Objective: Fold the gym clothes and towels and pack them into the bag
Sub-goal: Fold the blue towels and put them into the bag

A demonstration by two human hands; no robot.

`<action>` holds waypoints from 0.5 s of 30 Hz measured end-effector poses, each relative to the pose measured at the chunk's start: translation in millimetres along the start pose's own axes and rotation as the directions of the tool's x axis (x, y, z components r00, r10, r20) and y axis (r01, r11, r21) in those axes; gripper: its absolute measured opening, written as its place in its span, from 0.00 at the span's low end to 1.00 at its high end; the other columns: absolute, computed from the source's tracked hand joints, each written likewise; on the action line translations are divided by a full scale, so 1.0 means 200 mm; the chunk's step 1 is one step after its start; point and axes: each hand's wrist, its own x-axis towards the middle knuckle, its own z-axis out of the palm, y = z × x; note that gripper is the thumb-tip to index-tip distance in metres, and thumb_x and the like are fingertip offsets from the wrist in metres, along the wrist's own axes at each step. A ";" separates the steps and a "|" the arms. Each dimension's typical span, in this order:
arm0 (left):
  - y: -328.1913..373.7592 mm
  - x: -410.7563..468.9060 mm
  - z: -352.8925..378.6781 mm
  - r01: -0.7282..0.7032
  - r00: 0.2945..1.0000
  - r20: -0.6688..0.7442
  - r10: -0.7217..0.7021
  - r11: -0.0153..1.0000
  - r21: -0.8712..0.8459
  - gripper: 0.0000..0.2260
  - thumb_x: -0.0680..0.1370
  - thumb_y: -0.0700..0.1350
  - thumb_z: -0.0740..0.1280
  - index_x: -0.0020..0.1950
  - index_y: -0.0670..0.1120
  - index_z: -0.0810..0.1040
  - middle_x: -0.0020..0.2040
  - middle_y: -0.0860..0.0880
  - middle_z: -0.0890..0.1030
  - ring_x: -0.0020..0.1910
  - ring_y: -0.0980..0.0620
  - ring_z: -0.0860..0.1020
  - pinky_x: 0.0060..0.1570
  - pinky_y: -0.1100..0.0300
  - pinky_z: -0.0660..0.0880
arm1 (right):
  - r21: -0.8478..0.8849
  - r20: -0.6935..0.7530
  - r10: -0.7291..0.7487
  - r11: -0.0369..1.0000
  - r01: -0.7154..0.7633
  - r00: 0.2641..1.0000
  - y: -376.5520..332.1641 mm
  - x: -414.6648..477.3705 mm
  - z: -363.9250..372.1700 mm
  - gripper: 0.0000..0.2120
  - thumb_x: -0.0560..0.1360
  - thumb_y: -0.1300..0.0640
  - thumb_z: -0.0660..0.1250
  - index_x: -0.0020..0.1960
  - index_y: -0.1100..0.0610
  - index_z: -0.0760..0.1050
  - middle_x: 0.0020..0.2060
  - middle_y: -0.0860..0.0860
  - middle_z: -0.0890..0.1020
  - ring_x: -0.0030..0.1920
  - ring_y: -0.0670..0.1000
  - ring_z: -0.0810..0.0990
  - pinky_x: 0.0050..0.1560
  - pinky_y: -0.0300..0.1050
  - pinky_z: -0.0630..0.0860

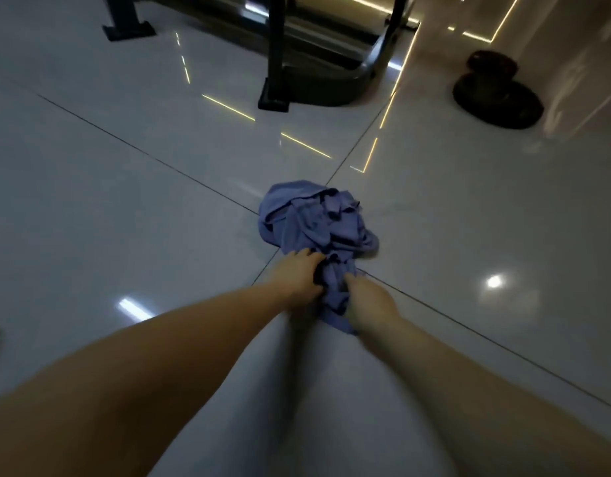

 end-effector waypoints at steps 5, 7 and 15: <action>0.01 -0.04 -0.07 0.059 0.998 -0.017 -0.061 0.992 -0.111 0.05 0.77 0.39 0.64 0.41 0.40 0.75 0.39 0.40 0.77 0.37 0.43 0.73 0.36 0.52 0.69 | 0.238 -0.027 0.010 0.971 -0.003 1.000 0.00 0.01 -0.10 0.17 0.74 0.66 0.63 0.32 0.55 0.59 0.28 0.57 0.64 0.33 0.55 0.62 0.36 0.49 0.59; 0.00 -0.09 -0.15 0.076 0.995 -0.053 -0.088 0.978 -0.192 0.09 0.77 0.40 0.65 0.37 0.39 0.73 0.36 0.37 0.75 0.33 0.45 0.70 0.35 0.51 0.68 | 0.296 -0.051 0.025 0.955 -0.009 0.998 -0.01 -0.01 -0.16 0.14 0.73 0.66 0.64 0.33 0.56 0.63 0.29 0.61 0.67 0.32 0.55 0.64 0.37 0.48 0.60; 0.32 -0.48 -0.89 -0.086 0.910 -0.331 -0.251 0.667 -0.740 0.10 0.81 0.42 0.66 0.41 0.42 0.77 0.32 0.47 0.74 0.30 0.53 0.73 0.29 0.64 0.72 | 0.490 -0.318 -0.163 0.815 0.310 0.934 -0.34 -0.27 -0.60 0.14 0.72 0.56 0.72 0.56 0.56 0.75 0.46 0.51 0.81 0.49 0.49 0.81 0.43 0.40 0.72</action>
